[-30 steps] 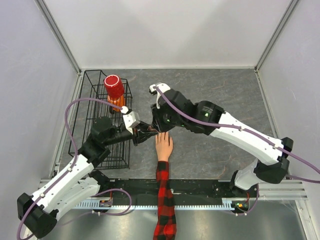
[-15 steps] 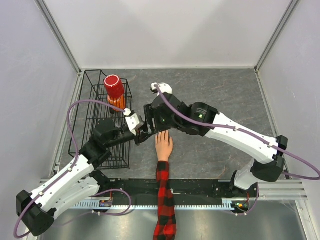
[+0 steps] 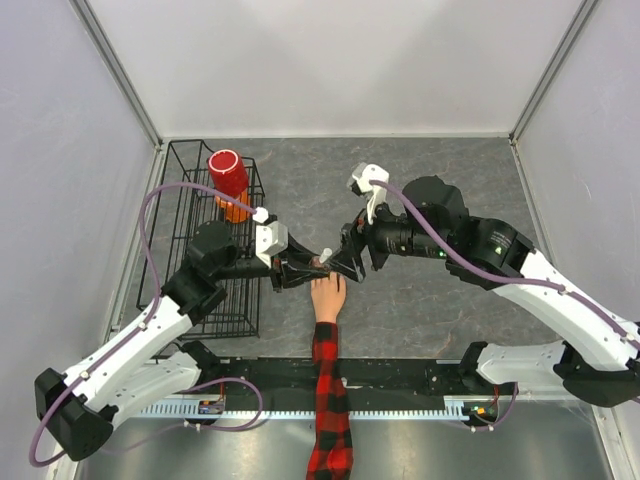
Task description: Paint the nails
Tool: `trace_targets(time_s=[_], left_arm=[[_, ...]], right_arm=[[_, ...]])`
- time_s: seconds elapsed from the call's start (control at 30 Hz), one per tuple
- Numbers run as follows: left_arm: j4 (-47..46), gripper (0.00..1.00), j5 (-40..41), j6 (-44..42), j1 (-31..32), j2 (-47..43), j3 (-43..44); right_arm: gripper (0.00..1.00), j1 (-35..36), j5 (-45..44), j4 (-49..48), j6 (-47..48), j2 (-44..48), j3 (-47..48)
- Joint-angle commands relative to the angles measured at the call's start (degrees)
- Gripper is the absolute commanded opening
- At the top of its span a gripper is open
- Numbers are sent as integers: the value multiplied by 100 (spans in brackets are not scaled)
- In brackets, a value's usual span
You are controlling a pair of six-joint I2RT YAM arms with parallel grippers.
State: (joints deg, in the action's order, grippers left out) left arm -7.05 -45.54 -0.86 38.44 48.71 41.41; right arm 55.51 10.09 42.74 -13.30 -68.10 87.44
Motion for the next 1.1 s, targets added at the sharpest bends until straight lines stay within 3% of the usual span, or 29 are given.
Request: trace_targets(time_s=[0.0,0.13,0.23,0.47,0.57,0.7,0.73,0.87,0.97,1.0,1.07], left_arm=[[-560,2,-1369,859,-46,235,341],[-999,2,-1966,1429,-82,420,359],[-1272,2,-2082,1606,-126,412,298],[-1492,2,-2152,1721,-196,341,245],[-1554,2,-2205,1774,-196,359,236],[-1598,2,-1943,1739,-240,262,149],[-1589,2,-1837,1686,-257,227,140],[-1432,2,-757,1432,-476,-133,-36],[-889,2,578,1001,-521,-405,-80],[-764,2,1338,896,-530,-467,-115],[-702,2,1958,606,-530,-669,-220]], right_arm=[[75,-136,2072,-846,864,-28,-192],[69,-215,2410,-970,996,-90,-262],[64,-259,2542,-1004,1058,-90,-280],[62,-365,2595,-1092,1066,-11,-421],[45,-383,2621,-1171,1022,-63,-456],[5,-383,2639,-1277,908,-99,-526],[0,-383,2621,-1303,795,-107,-552],[0,-383,2455,-1662,260,-160,-841],[0,2,1264,-1656,-23,-309,-861],[0,274,450,-1524,-128,-388,-747],[0,1232,-2000,-1192,-539,-809,-231]])
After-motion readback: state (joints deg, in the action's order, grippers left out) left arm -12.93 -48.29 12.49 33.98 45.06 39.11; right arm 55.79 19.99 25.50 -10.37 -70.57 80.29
